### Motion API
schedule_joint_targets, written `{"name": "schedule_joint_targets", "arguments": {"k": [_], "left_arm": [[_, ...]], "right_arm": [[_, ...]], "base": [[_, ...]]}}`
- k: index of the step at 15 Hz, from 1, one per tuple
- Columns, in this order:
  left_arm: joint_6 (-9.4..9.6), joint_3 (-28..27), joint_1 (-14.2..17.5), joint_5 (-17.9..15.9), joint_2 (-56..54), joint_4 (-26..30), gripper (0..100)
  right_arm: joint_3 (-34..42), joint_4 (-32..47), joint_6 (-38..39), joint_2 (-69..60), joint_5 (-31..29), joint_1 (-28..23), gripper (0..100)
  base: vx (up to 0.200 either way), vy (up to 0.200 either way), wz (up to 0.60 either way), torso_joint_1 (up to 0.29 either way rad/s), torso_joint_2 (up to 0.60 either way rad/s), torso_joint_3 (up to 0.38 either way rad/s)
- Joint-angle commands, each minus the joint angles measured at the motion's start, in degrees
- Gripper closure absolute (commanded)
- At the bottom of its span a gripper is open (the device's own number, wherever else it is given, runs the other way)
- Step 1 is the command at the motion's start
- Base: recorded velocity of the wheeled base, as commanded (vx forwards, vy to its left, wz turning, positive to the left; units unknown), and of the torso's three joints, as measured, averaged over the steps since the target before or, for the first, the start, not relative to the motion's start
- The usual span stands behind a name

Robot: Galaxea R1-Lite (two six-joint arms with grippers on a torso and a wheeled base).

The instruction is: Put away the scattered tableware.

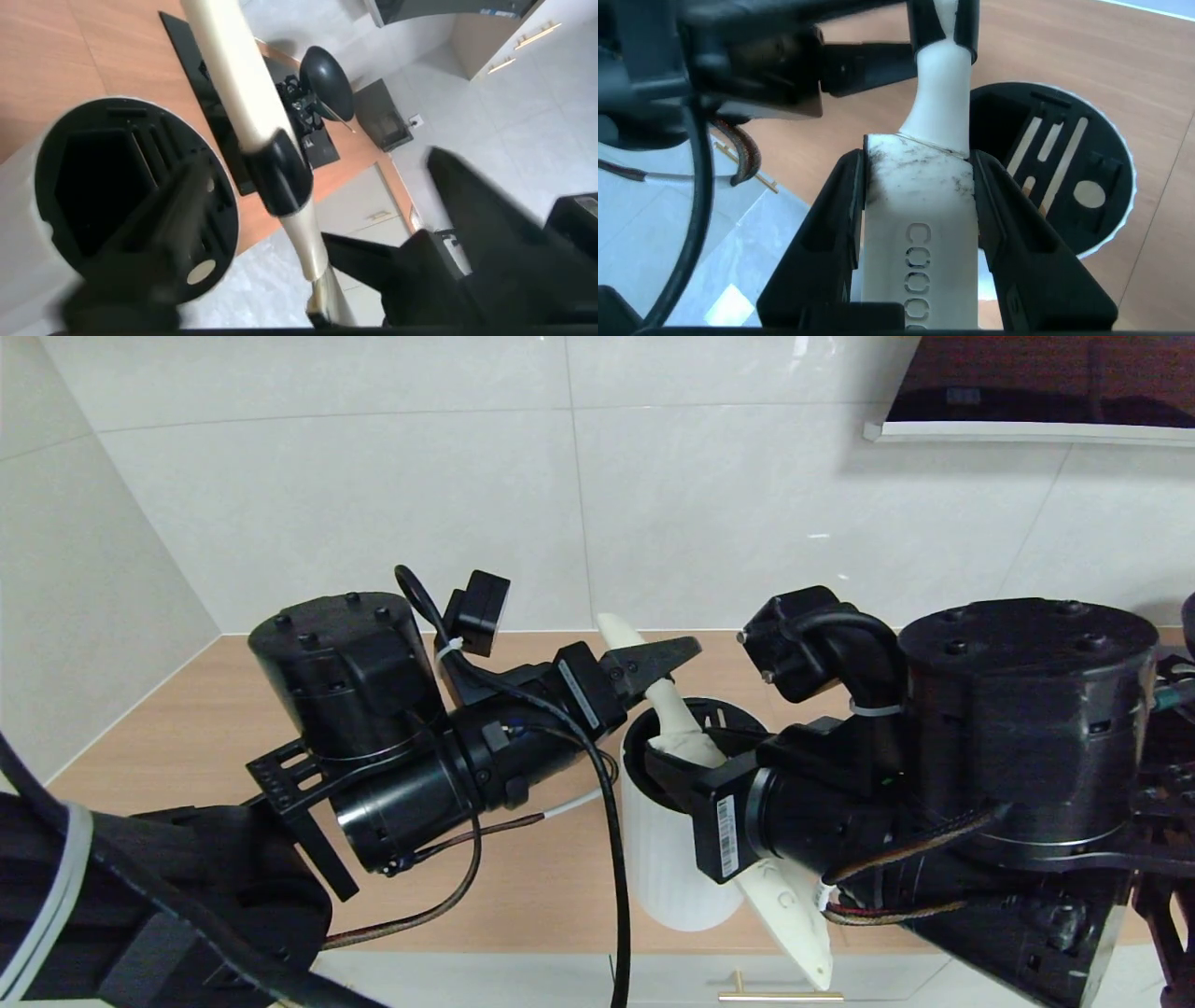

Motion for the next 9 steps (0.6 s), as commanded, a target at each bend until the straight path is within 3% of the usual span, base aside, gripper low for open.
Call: {"name": "schedule_joint_targets", "arguments": {"k": [1, 9], "left_arm": [[-0.02, 0.0, 0.04, 0.01, 0.06, -0.05, 100], [0.86, 0.0, 0.04, 0.01, -0.03, -0.05, 100]], "right_arm": [[0.02, -0.06, 0.01, -0.04, -0.01, 0.07, 100], [-0.06, -0.14, 0.01, -0.31, -0.01, 0.16, 100]], "base": [[0.0, 0.0, 0.0, 0.0, 0.0, 0.0], [0.0, 0.0, 0.0, 0.0, 0.0, 0.0]]}}
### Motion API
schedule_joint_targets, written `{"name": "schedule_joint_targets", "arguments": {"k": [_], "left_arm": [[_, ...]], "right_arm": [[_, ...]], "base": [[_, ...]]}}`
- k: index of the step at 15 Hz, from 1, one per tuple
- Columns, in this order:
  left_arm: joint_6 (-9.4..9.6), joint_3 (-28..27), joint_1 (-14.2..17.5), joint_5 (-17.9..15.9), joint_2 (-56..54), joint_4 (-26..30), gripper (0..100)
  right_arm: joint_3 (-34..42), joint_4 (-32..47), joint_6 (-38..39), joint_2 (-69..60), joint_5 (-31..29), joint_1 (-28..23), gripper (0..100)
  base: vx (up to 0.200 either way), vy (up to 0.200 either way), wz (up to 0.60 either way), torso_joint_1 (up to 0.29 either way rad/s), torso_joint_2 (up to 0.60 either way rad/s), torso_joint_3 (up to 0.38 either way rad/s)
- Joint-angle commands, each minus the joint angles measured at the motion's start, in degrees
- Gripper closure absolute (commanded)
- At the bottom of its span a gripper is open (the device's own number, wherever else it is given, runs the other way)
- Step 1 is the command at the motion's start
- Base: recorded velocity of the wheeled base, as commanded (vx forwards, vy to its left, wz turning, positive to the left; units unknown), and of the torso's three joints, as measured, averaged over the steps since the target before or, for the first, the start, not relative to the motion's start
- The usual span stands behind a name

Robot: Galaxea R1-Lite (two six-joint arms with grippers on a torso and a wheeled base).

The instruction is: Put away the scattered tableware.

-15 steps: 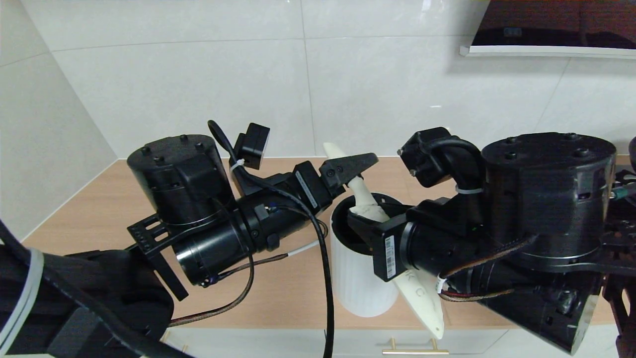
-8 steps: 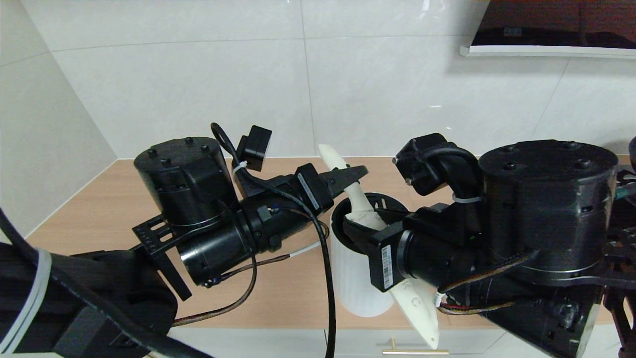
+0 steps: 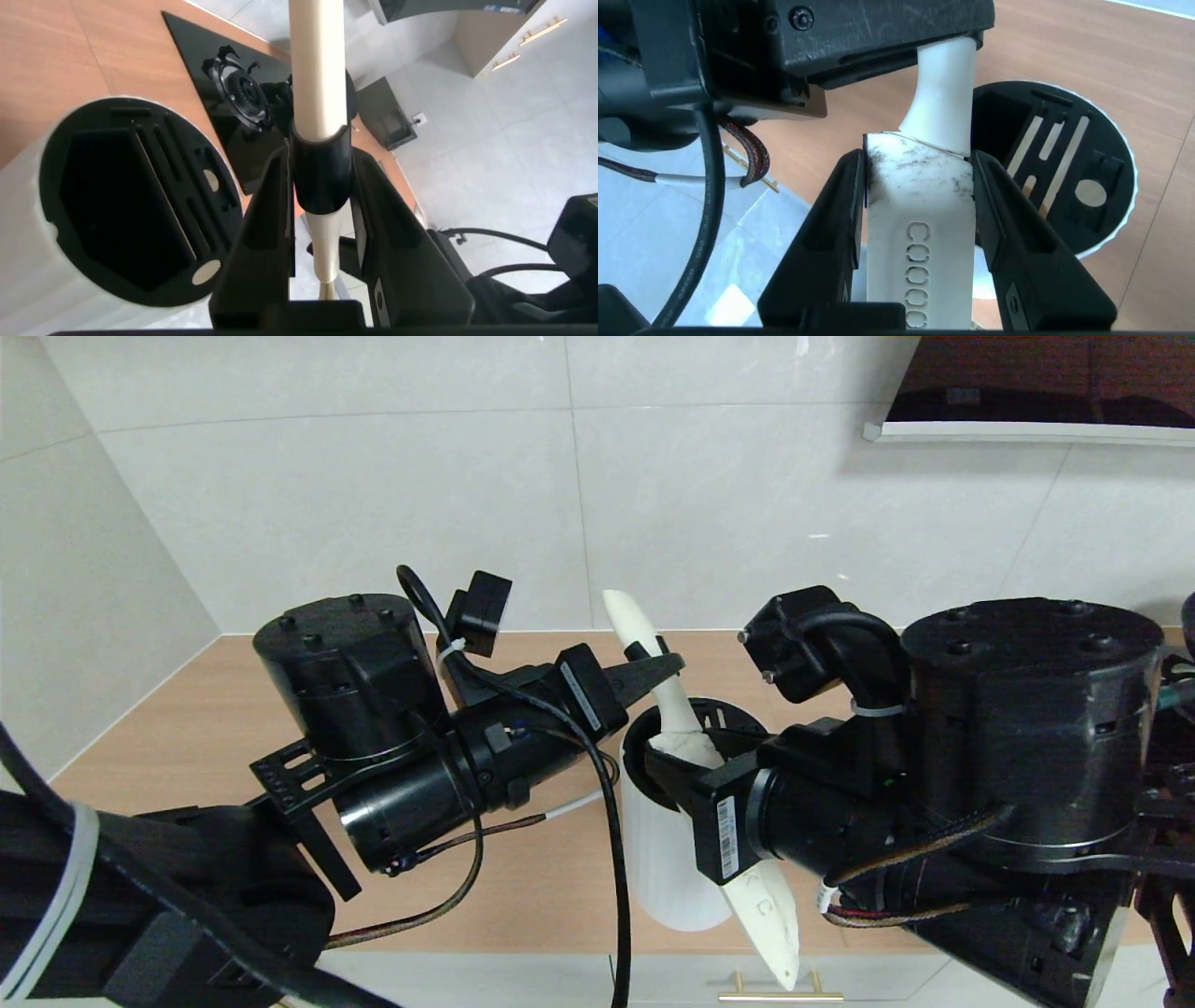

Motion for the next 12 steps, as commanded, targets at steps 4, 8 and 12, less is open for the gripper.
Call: {"name": "schedule_joint_targets", "arguments": {"k": [4, 8, 12], "left_arm": [[0.7, 0.7, 0.01, -0.14, -0.13, -3.04, 100], [3.34, 2.64, -0.07, 0.3, -1.01, -9.01, 100], [7.03, 2.37, 0.37, 1.79, -4.53, -8.84, 100]], "right_arm": [[-0.06, -0.16, 0.04, -0.15, -0.28, -0.06, 0], [0.81, -3.32, -0.05, -1.03, -0.28, 0.11, 0], [0.9, -3.32, -0.13, -5.68, -0.37, -0.41, 0]], "base": [[0.0, 0.0, 0.0, 0.0, 0.0, 0.0], [0.0, 0.0, 0.0, 0.0, 0.0, 0.0], [0.0, 0.0, 0.0, 0.0, 0.0, 0.0]]}}
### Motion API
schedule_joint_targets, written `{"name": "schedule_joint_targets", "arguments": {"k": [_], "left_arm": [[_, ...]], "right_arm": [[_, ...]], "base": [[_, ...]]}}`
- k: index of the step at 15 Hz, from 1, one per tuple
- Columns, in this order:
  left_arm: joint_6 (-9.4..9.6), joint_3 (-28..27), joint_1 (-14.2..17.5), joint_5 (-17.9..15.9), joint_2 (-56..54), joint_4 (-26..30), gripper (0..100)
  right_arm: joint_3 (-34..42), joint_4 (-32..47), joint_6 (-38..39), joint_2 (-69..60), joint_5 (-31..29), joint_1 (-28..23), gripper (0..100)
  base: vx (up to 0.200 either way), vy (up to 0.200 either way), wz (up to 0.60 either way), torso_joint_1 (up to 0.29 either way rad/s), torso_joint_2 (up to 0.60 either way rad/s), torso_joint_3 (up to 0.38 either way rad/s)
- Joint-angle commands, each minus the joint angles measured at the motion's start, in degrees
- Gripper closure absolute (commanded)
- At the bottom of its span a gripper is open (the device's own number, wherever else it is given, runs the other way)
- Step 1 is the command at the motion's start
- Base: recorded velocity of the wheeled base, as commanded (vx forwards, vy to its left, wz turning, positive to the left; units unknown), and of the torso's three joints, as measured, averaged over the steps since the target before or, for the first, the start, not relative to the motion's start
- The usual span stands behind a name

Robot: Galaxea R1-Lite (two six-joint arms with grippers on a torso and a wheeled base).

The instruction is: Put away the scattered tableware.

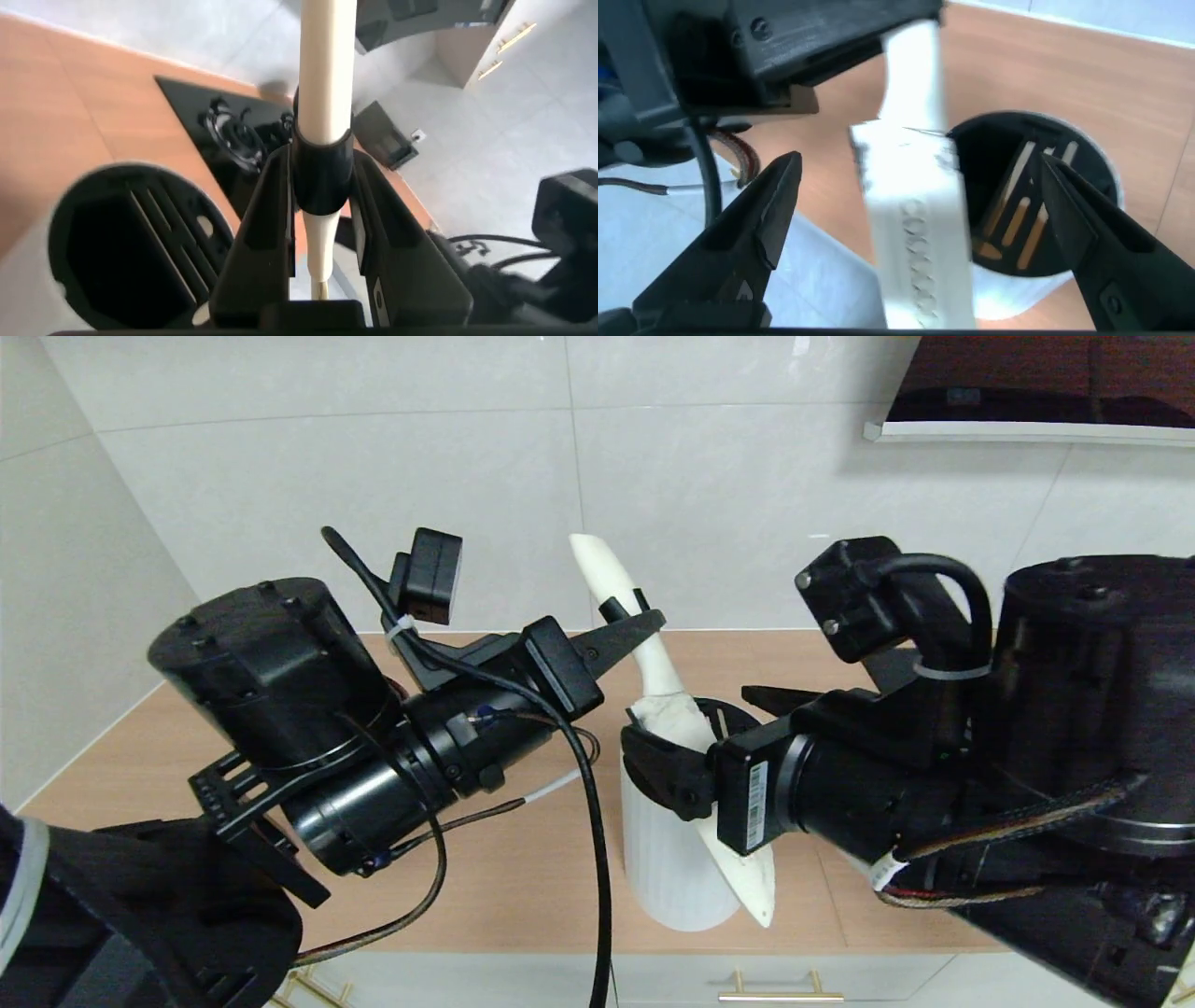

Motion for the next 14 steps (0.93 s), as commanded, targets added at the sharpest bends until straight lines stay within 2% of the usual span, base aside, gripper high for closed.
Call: {"name": "schedule_joint_targets", "arguments": {"k": [1, 2, 3, 5, 6, 7, 8, 9, 10, 11, 12, 13, 14], "left_arm": [[0.81, 0.0, 0.12, -0.01, -2.5, 0.02, 100], [3.0, -0.18, 0.91, 0.25, -3.81, -0.06, 100], [4.32, -0.97, 2.06, 0.78, -4.34, 0.2, 100], [7.57, -5.36, 4.43, 2.97, -4.6, 4.33, 100], [9.33, -8.88, 4.43, 6.4, -4.96, 9.34, 100], [11.09, -16.44, 4.34, 12.64, -5.31, 18.22, 100], [12.06, -20.48, 4.25, 14.93, -5.57, 23.32, 100], [13.9, -21.89, 4.17, 15.37, -6.45, 26.66, 100], [16.54, -21.89, 3.99, 15.37, -7.15, 28.5, 100], [19.53, -21.8, 3.9, 15.72, -7.5, 29.56, 100], [21.72, -21.71, 3.37, 16.68, -7.77, 29.82, 100], [22.87, -21.8, 1.62, 19.15, -7.5, 29.64, 100], [23.66, -21.89, -0.05, 23.28, -6.89, 29.56, 100]], "right_arm": [[-0.04, 0.03, -0.1, -3.28, -0.07, -0.65, 0], [-0.04, 0.38, -0.54, -6.45, 0.01, -3.03, 0], [-0.04, 0.47, -1.51, -8.38, 0.1, -5.05, 0], [-0.13, 0.65, -1.86, -11.19, 0.72, -9.36, 0], [-0.22, 1.17, -1.86, -12.34, 1.42, -11.2, 0], [-0.39, 2.84, -1.86, -13.92, 2.83, -13.4, 0], [-0.48, 3.55, -1.86, -14.62, 3.0, -13.66, 0], [-0.48, 3.63, -1.86, -14.8, 3.0, -14.19, 0], [-0.48, 3.55, -1.86, -14.62, 3.0, -14.81, 0], [-0.39, 3.55, -1.86, -14.36, 3.0, -14.89, 0], [-0.39, 3.55, -1.86, -14.1, 3.09, -14.89, 0], [-0.3, 3.55, -1.86, -13.3, 3.09, -14.89, 0], [-0.3, 3.55, -1.86, -12.86, 3.09, -14.98, 0]], "base": [[0.0, 0.0, 0.0, 0.0, 0.0, 0.0], [0.0, 0.0, 0.0, 0.0, 0.0, 0.0], [0.0, 0.0, 0.0, 0.0, 0.0, 0.0], [0.0, 0.0, 0.0, 0.0, 0.0, 0.0], [0.0, 0.0, 0.0, 0.0, 0.0, 0.0], [0.0, 0.0, 0.0, 0.0, 0.0, 0.0], [0.0, 0.0, 0.0, 0.0, 0.0, 0.0], [0.0, 0.0, 0.0, 0.0, 0.0, 0.0], [0.0, 0.0, 0.0, 0.0, 0.0, 0.0], [0.0, 0.0, 0.0, 0.0, 0.0, 0.0], [0.0, 0.0, 0.0, 0.0, 0.0, 0.0], [0.0, 0.0, 0.0, 0.0, 0.0, 0.0], [0.0, 0.0, 0.0, 0.0, 0.0, 0.0]]}}
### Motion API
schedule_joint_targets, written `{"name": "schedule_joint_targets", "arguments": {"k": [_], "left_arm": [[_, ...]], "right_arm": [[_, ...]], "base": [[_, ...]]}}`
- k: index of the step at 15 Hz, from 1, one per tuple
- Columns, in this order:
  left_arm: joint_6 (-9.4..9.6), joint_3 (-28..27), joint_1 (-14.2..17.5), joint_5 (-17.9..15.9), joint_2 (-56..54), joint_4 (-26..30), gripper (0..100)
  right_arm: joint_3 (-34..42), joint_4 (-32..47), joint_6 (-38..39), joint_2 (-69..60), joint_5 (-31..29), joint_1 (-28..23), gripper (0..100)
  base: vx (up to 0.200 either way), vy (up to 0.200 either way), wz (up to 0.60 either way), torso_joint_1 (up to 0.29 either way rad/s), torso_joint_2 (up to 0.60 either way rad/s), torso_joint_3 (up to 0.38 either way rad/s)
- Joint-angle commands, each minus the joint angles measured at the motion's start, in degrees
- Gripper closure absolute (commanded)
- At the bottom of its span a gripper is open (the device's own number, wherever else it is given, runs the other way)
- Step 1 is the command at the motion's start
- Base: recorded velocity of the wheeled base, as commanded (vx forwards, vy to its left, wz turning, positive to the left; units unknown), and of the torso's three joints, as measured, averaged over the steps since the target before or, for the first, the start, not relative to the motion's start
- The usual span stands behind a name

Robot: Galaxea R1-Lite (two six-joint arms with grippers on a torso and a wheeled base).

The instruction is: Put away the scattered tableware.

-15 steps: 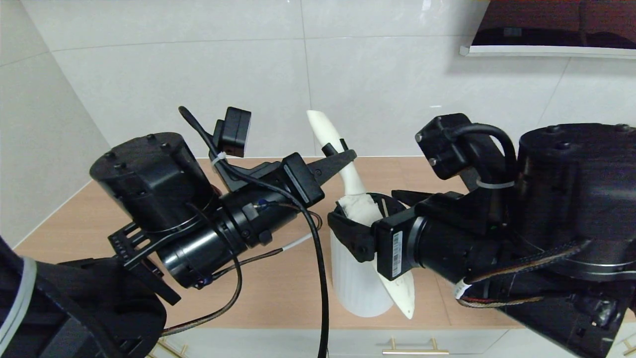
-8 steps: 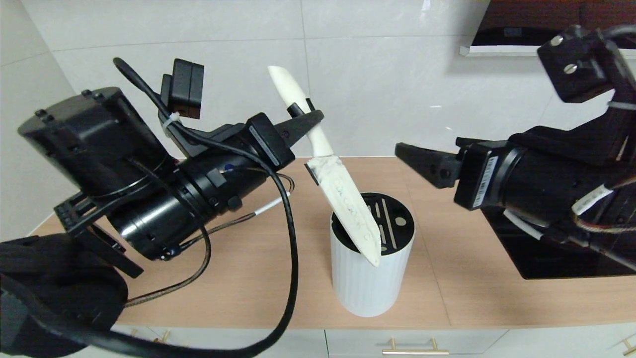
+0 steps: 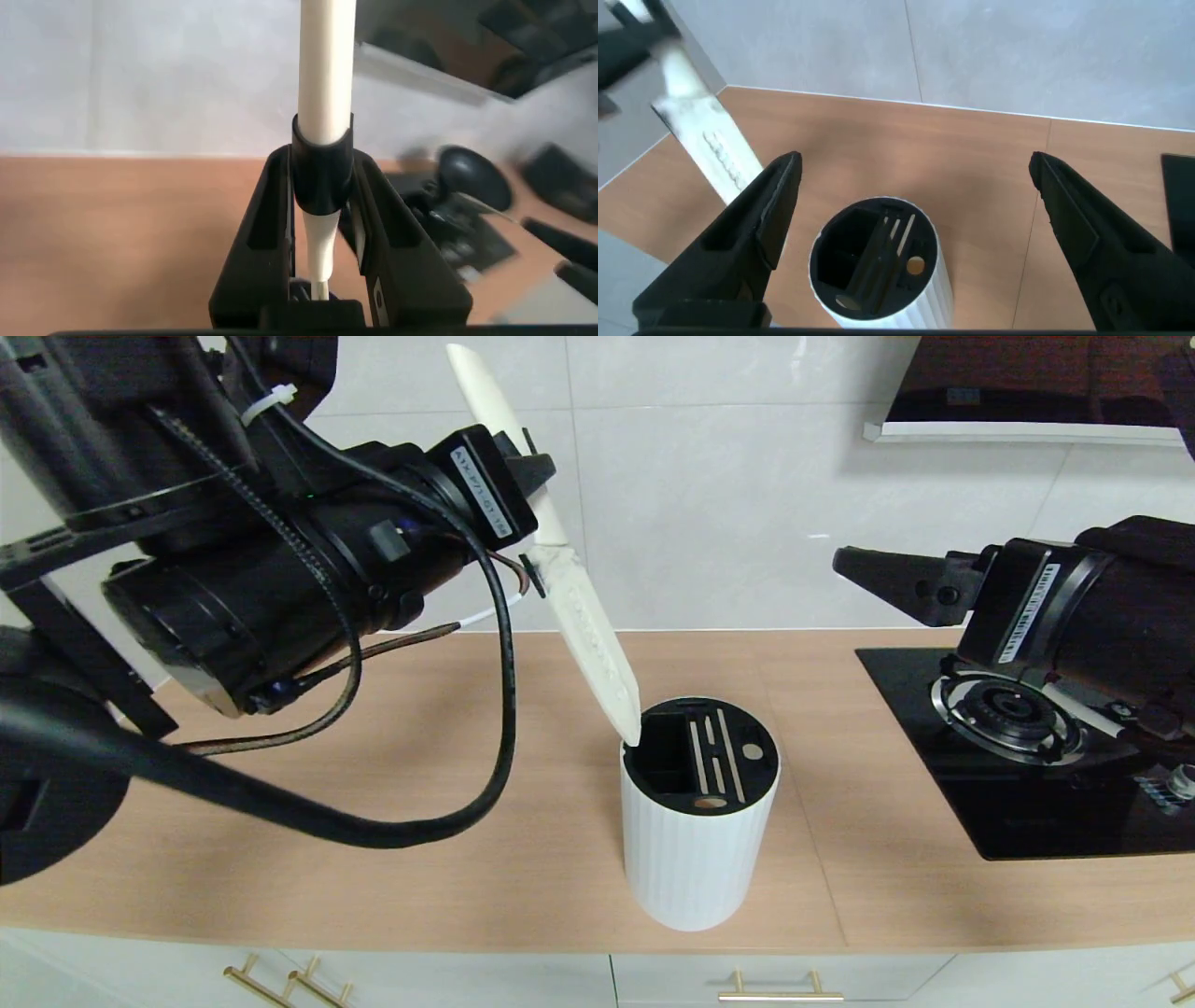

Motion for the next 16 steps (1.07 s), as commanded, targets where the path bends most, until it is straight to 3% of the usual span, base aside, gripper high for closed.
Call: {"name": "schedule_joint_targets", "arguments": {"k": [1, 3, 5, 7, 10, 12, 13, 16], "left_arm": [[1.53, -0.47, -2.99, 5.37, 1.06, -0.09, 100], [3.46, -1.35, -4.57, 11.17, 3.61, -0.44, 100], [3.63, -4.17, -6.59, 15.04, 6.51, -0.88, 100], [3.37, -10.23, -8.35, 22.86, 11.17, -1.67, 100], [3.81, -9.7, -10.46, 24.71, 11.88, -1.32, 100], [6.45, -9.53, -10.72, 28.93, 12.93, -1.5, 100], [6.8, -9.53, -10.99, 30.34, 13.19, -1.67, 100], [7.06, -9.17, -12.39, 30.95, 13.55, -1.67, 100]], "right_arm": [[0.06, 0.01, 0.02, 1.06, 0.01, -0.25, 0], [0.15, 0.01, 0.02, 1.23, -0.08, -0.25, 0], [0.15, 0.01, 0.02, 1.14, -0.08, -0.34, 0], [0.15, 0.01, 0.02, 1.14, -0.08, -0.34, 0], [0.15, -0.08, 0.02, 1.58, 0.01, -1.39, 0], [0.15, -0.17, 0.02, 1.93, 0.01, -1.57, 0], [0.15, -0.17, 0.02, 1.93, 0.01, -1.57, 0], [0.15, -0.25, 0.02, 1.67, 0.01, -1.57, 0]], "base": [[0.0, 0.0, 0.0, 0.0, 0.0, 0.0], [0.0, 0.0, 0.0, 0.0, 0.0, 0.0], [0.0, 0.0, 0.0, 0.0, 0.0, 0.0], [0.0, 0.0, 0.0, 0.0, 0.0, 0.0], [0.0, 0.0, 0.0, 0.0, 0.0, 0.0], [0.0, 0.0, 0.0, 0.0, 0.0, 0.0], [0.0, 0.0, 0.0, 0.0, 0.0, 0.0], [0.0, 0.0, 0.0, 0.0, 0.0, 0.0]]}}
